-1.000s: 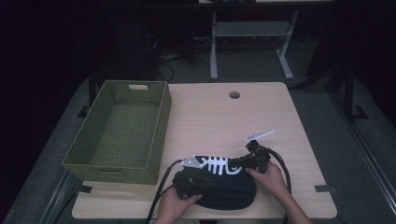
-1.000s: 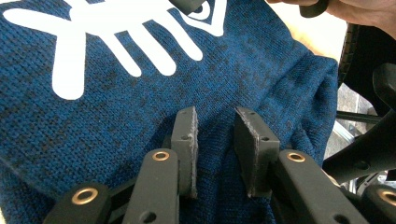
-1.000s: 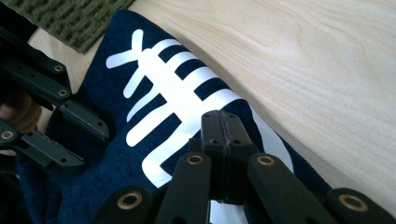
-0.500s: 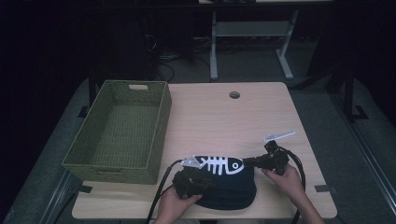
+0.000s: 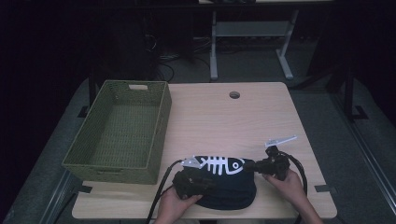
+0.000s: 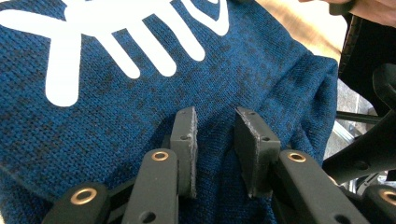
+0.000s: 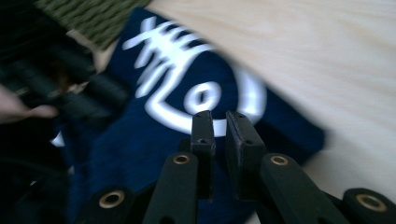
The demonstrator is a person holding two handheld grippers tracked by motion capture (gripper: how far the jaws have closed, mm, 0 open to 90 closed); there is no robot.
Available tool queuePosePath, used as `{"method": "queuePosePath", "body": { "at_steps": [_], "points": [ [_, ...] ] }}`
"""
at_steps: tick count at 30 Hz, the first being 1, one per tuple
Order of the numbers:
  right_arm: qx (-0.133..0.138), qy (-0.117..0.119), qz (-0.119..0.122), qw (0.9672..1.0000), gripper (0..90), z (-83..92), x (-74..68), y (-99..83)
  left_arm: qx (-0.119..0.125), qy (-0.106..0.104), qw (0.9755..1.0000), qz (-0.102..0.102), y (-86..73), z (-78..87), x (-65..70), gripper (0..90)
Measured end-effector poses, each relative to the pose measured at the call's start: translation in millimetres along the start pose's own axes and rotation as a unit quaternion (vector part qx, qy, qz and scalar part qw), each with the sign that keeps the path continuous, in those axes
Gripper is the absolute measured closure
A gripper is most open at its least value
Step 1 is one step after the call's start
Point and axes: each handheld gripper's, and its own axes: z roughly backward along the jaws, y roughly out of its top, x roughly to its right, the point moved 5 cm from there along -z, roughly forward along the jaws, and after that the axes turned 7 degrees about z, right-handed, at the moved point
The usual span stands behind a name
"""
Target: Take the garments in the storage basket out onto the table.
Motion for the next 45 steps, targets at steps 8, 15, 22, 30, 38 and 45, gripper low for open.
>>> {"method": "queuePosePath", "body": {
  "at_steps": [8, 15, 22, 30, 38, 45],
  "points": [
    [-0.006, 0.042, 0.018, 0.9989, 80.2, -6.1, -35.3, -23.3, 0.002, 0.001, 1.0, 0.0, -0.3, -0.2, 0.0, 69.3],
    [-0.015, 0.03, 0.022, 0.9992, 82.4, -11.6, -34.7, -35.2, 0.004, 0.0, 1.0, 0.001, -0.5, -0.5, 0.0, 69.3],
    [-0.01, 0.054, 0.048, 0.9974, 79.0, -13.7, -50.0, -29.3, 0.007, -0.004, 0.9999, 0.007, -0.8, 0.0, -0.6, 69.3],
    [-0.026, 0.049, 0.05, 0.9972, 81.0, -20.9, -46.4, -35.3, 0.058, 0.003, 0.9982, 0.014, 19.8, 18.3, -2.2, 66.1],
    [-0.03, 0.049, 0.051, 0.997, 81.8, -21.5, -45.1, -35.5, 0.078, 0.069, 0.9941, 0.031, 40.4, 14.9, -25.9, 65.6],
    [-0.029, 0.048, 0.052, 0.9971, 82.1, -21.2, -45.1, -36.6, 0.055, 0.071, 0.9939, 0.064, 36.3, 1.2, -45.0, 68.6]
  ]
}}
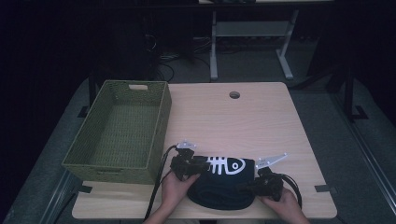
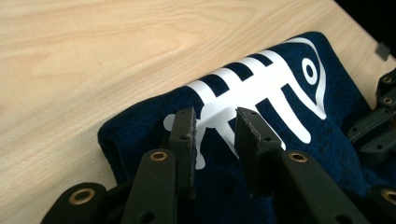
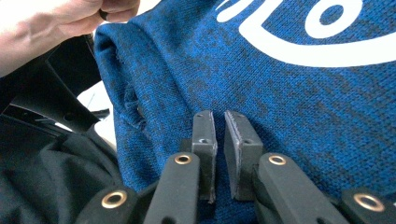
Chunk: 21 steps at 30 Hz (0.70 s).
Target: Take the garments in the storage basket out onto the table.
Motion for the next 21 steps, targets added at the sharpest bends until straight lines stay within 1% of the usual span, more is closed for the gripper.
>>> {"method": "queuePosePath", "body": {
  "at_steps": [3, 4, 6, 9, 10, 12, 14, 15, 16, 17, 18, 20, 21],
  "points": [
    [0.002, -0.002, 0.0, 1.0, 82.1, -0.2, -0.2, -0.2, -0.001, -0.01, 0.9999, 0.007, 1.1, 1.3, -1.0, 68.4],
    [0.002, -0.003, 0.0, 1.0, 82.1, -0.1, -0.3, -0.3, 0.002, -0.013, 0.9999, 0.01, 1.8, 2.7, -0.2, 67.2],
    [0.002, -0.003, 0.0, 1.0, 82.1, -0.1, -0.6, -0.3, 0.011, -0.014, 0.9998, 0.004, 2.6, 8.2, 3.6, 63.8],
    [0.002, -0.003, 0.0, 1.0, 82.1, -0.1, -0.4, -0.3, 0.02, -0.013, 0.9997, -0.011, 1.3, 16.8, 10.4, 62.0],
    [0.002, -0.002, -0.001, 1.0, 82.1, -0.2, -0.2, -0.2, 0.022, -0.008, 0.9996, -0.016, 0.7, 18.9, 10.5, 62.0],
    [0.001, -0.002, -0.001, 1.0, 82.1, -0.2, -0.2, -0.1, 0.025, -0.001, 0.9996, -0.015, 0.7, 19.2, 7.4, 61.1],
    [0.001, -0.003, -0.001, 1.0, 82.1, -0.3, -0.4, 0.0, 0.026, 0.003, 0.9996, -0.005, 1.5, 17.7, 1.6, 61.0],
    [0.001, -0.003, -0.001, 1.0, 82.1, -0.3, -0.4, 0.0, 0.025, 0.009, 0.9996, -0.002, 1.3, 16.0, -0.9, 61.0],
    [0.001, -0.003, -0.001, 1.0, 82.1, -0.3, -0.4, 0.0, 0.019, 0.018, 0.9997, -0.001, 0.4, 13.4, -3.5, 61.8],
    [0.001, -0.003, -0.001, 1.0, 82.1, -0.3, -0.5, 0.0, 0.01, 0.021, 0.9997, 0.002, -1.5, 10.4, -6.1, 63.1],
    [0.001, -0.003, -0.001, 1.0, 82.1, -0.3, -0.4, 0.0, -0.002, 0.017, 0.9998, 0.003, -4.0, 7.4, -9.1, 63.6],
    [0.0, -0.001, -0.001, 1.0, 82.1, -0.3, -0.2, 0.3, 0.005, 0.006, 0.9998, 0.017, -5.2, 5.5, -11.7, 63.9],
    [0.0, -0.001, -0.001, 1.0, 82.1, -0.3, -0.3, 0.3, 0.005, 0.004, 0.9998, 0.018, -4.7, 6.1, -11.7, 63.8]
  ]
}}
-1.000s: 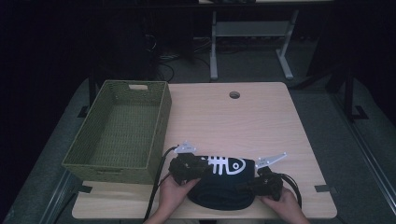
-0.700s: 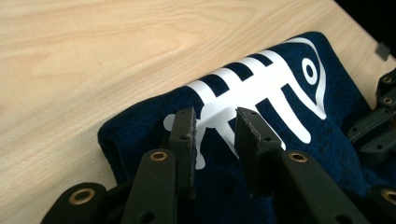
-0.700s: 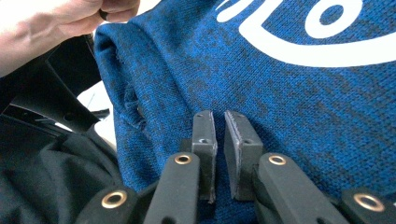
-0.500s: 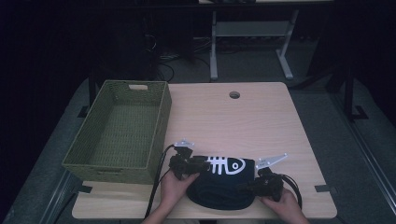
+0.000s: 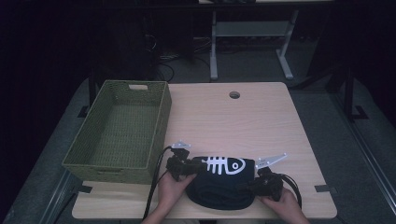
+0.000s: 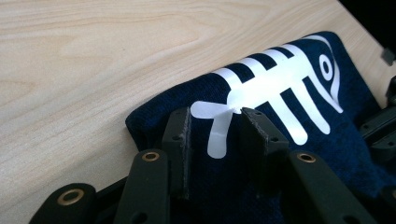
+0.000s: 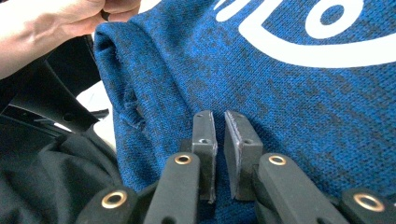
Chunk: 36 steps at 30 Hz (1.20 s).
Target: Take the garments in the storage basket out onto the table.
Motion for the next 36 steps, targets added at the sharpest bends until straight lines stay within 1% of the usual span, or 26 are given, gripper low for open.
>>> {"method": "queuePosePath", "body": {
  "at_steps": [3, 4, 5, 6, 8, 10, 12, 13, 14, 15, 16, 17, 19, 20, 21, 22, 23, 26, 28, 31, 32, 33, 34, 36],
  "points": [
    [0.0, 0.0, 0.0, 1.0, 82.1, 0.0, 0.0, 0.0, 0.005, 0.001, 1.0, -0.004, 0.8, 3.1, 2.4, 61.5],
    [0.0, 0.0, 0.0, 1.0, 82.1, 0.0, 0.0, 0.0, 0.011, 0.004, 0.9999, -0.012, 0.8, 7.2, 6.7, 61.5],
    [0.0, -0.001, 0.001, 1.0, 82.1, 0.0, 0.0, -0.1, 0.013, 0.002, 0.9998, -0.015, 0.8, 10.0, 9.2, 61.0],
    [0.0, 0.0, 0.0, 1.0, 82.1, 0.0, 0.0, 0.0, 0.019, -0.007, 0.9996, -0.02, 0.0, 15.5, 14.8, 60.3],
    [0.0, 0.0, 0.0, 1.0, 82.0, 0.0, -0.1, 0.0, 0.019, -0.01, 0.9993, -0.031, -2.2, 20.1, 20.0, 59.6],
    [0.001, -0.001, 0.0, 1.0, 81.9, 0.0, -0.2, -0.1, 0.013, -0.029, 0.9987, -0.039, -7.5, 25.6, 26.7, 59.8],
    [0.0, 0.0, -0.002, 1.0, 81.7, 0.1, -0.2, 0.2, 0.013, -0.037, 0.998, -0.049, -13.1, 29.9, 32.8, 58.9],
    [-0.001, 0.001, -0.004, 1.0, 81.4, 0.2, -0.2, 0.5, 0.012, -0.051, 0.9975, -0.048, -16.0, 31.7, 36.2, 58.8],
    [-0.002, 0.002, -0.003, 1.0, 80.9, 0.3, 0.2, 1.3, 0.008, -0.058, 0.997, -0.051, -19.0, 32.7, 39.6, 58.9],
    [-0.005, 0.002, -0.003, 1.0, 80.2, 0.6, -0.2, 2.2, 0.002, -0.058, 0.9966, -0.058, -22.1, 33.3, 43.1, 59.0],
    [-0.007, 0.002, -0.003, 1.0, 79.5, 0.7, -0.7, 3.2, -0.002, -0.07, 0.9956, -0.062, -26.0, 34.0, 47.8, 59.2],
    [-0.009, 0.0, -0.003, 1.0, 79.5, 0.6, -1.5, 4.1, -0.006, -0.076, 0.9951, -0.063, -28.4, 33.9, 50.7, 59.9],
    [-0.01, -0.003, 0.001, 0.9999, 79.5, 0.3, -1.7, 4.5, -0.019, -0.073, 0.9941, -0.078, -35.0, 32.4, 56.4, 60.6],
    [-0.012, -0.002, -0.002, 0.9999, 79.6, 0.5, -1.7, 4.4, -0.025, -0.076, 0.9934, -0.082, -38.5, 31.1, 58.4, 60.8],
    [-0.011, -0.002, -0.002, 0.9999, 79.7, 0.5, -1.5, 4.2, -0.032, -0.077, 0.9929, -0.084, -41.7, 29.4, 59.3, 61.0],
    [-0.011, -0.002, -0.003, 0.9999, 79.9, 0.4, -1.7, 4.2, -0.034, -0.073, 0.9927, -0.09, -44.7, 27.7, 59.4, 61.5],
    [-0.01, -0.003, -0.003, 0.9999, 79.9, 0.2, -1.6, 3.9, -0.038, -0.071, 0.9925, -0.092, -47.3, 26.2, 58.7, 63.7],
    [-0.007, -0.002, -0.004, 1.0, 80.3, 0.2, -1.3, 3.0, -0.046, -0.074, 0.9923, -0.088, -53.7, 21.5, 54.2, 65.1],
    [-0.005, -0.001, -0.005, 1.0, 80.4, 0.0, -1.1, 2.5, -0.042, -0.075, 0.9924, -0.088, -55.2, 20.9, 53.2, 65.5],
    [-0.005, 0.001, -0.007, 1.0, 78.2, 0.2, -1.3, 2.9, -0.044, -0.076, 0.9922, -0.088, -52.8, 22.0, 54.4, 64.8],
    [-0.007, 0.004, -0.008, 0.9999, 75.8, 0.8, -1.8, 3.7, -0.042, -0.076, 0.9922, -0.089, -50.7, 23.7, 55.3, 63.8],
    [-0.004, 0.006, -0.009, 0.9999, 73.6, 1.9, -3.1, 5.6, -0.035, -0.079, 0.9923, -0.089, -47.7, 26.1, 55.9, 63.0],
    [0.001, 0.005, -0.006, 1.0, 73.0, 3.4, -4.6, 8.8, -0.028, -0.081, 0.9923, -0.089, -44.3, 28.5, 56.4, 62.2],
    [0.017, 0.003, 0.004, 0.9998, 71.4, 7.7, -6.9, 17.6, -0.023, -0.072, 0.9927, -0.094, -38.2, 31.2, 55.7, 60.8]
  ]
}}
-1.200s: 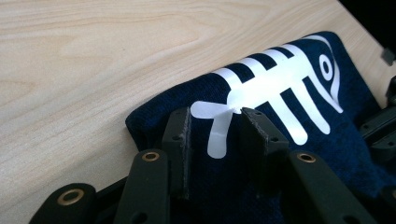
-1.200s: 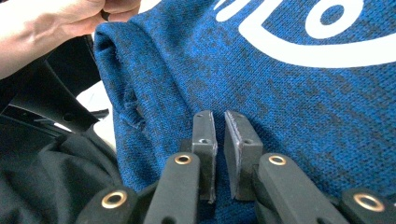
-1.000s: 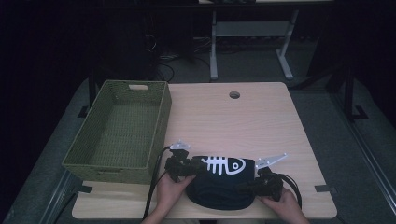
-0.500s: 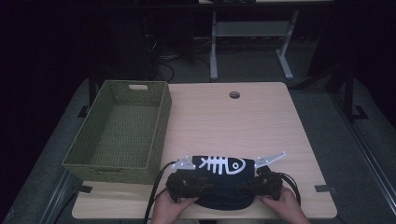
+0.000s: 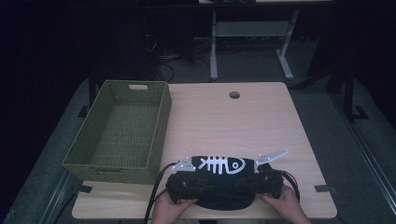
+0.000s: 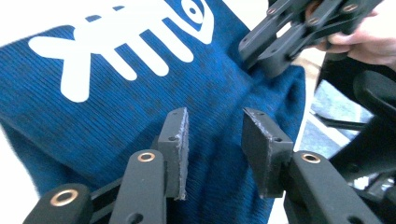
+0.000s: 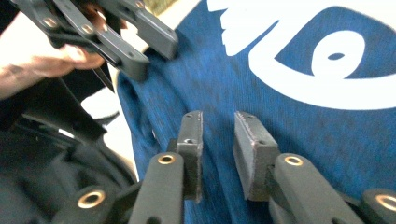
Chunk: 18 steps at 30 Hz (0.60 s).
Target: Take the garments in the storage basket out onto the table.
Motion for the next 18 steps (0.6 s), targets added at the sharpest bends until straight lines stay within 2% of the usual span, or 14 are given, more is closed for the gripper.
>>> {"method": "queuePosePath", "body": {
  "at_steps": [3, 6, 9, 13, 16, 18],
  "points": [
    [0.012, 0.009, 0.001, 0.9999, 70.5, 6.0, -2.2, 9.8, 0.01, -0.009, 0.9999, 0.004, 3.3, 4.3, -1.3, 60.4],
    [0.016, 0.021, 0.004, 0.9996, 71.9, 12.1, -6.7, 7.0, 0.024, -0.019, 0.9995, 0.007, 1.1, 11.2, 1.0, 61.1],
    [0.006, 0.016, 0.006, 0.9998, 75.8, 13.1, -8.5, -2.4, 0.006, -0.014, 0.9999, 0.004, -6.4, 9.6, 0.8, 63.7],
    [-0.007, 0.011, -0.001, 0.9999, 79.6, 7.4, -4.7, -14.6, -0.012, -0.004, 0.9998, 0.013, -16.0, 2.4, -5.8, 66.0],
    [-0.016, 0.002, -0.007, 0.9998, 81.6, 2.7, -1.8, -20.8, -0.012, -0.007, 0.9997, 0.02, -19.2, -1.2, -8.8, 66.2],
    [-0.013, 0.003, -0.01, 0.9999, 79.5, 2.1, -1.1, -21.4, -0.009, -0.008, 0.9997, 0.021, -17.7, -0.1, -8.6, 65.7]
  ]
}}
